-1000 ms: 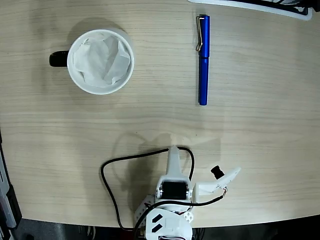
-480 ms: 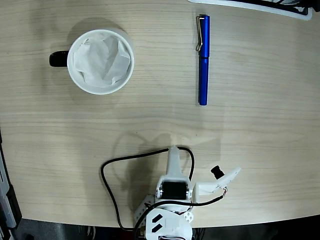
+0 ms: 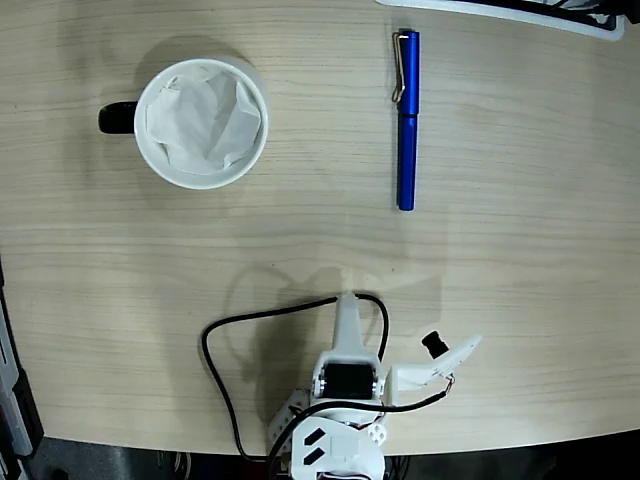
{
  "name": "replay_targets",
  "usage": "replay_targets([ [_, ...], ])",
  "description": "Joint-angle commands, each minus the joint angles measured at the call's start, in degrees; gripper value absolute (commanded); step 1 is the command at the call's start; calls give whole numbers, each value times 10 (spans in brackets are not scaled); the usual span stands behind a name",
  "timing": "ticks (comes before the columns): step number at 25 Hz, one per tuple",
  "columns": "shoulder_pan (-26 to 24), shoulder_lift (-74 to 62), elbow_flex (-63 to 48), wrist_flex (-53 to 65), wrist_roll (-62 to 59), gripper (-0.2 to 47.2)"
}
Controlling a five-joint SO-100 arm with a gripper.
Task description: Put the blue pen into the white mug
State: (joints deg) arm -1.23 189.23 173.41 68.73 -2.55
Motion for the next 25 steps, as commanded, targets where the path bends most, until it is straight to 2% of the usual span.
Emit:
replay_targets([
  [1,-7,40,-26,27,-4,1],
  [14,-4,23,-30,19,-3,1],
  [25,24,-166,-112,-80,-5,1],
])
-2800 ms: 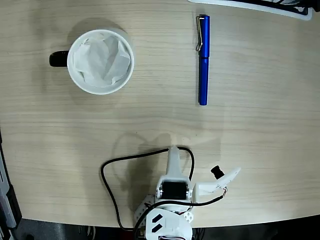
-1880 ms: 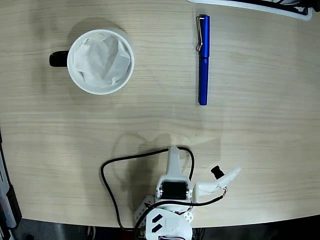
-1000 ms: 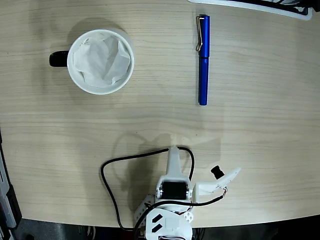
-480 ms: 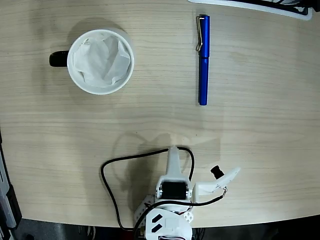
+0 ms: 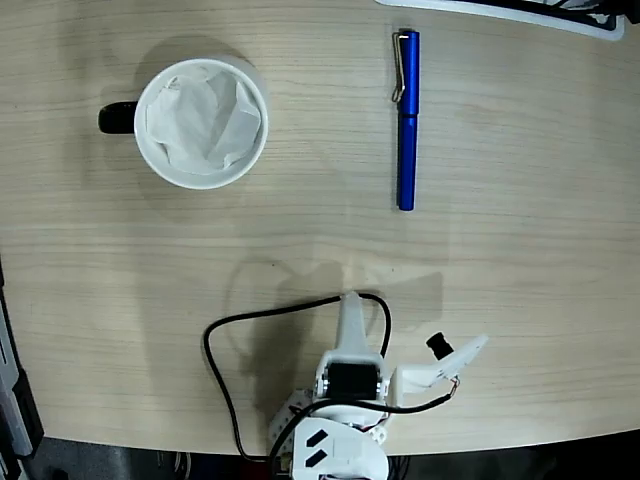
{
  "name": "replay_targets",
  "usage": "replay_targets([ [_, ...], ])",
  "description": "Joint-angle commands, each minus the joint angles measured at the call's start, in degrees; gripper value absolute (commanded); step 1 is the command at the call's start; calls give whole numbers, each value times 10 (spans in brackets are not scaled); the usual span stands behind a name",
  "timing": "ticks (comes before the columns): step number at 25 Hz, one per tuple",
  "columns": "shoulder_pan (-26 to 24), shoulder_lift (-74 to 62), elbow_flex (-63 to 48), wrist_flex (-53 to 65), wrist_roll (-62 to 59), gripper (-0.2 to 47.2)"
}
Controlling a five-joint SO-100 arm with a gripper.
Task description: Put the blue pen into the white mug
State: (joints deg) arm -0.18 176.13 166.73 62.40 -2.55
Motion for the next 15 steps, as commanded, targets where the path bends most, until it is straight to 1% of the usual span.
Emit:
replay_targets([
  [1,16,-57,-63,-22,-5,1],
  [3,23,-121,-109,-21,-5,1],
  [6,49,-221,-192,-7,-5,1],
  [10,79,-336,-331,37,-14,1],
  [12,84,-390,-405,68,-38,1],
  [15,86,-475,-517,128,-105,1],
])
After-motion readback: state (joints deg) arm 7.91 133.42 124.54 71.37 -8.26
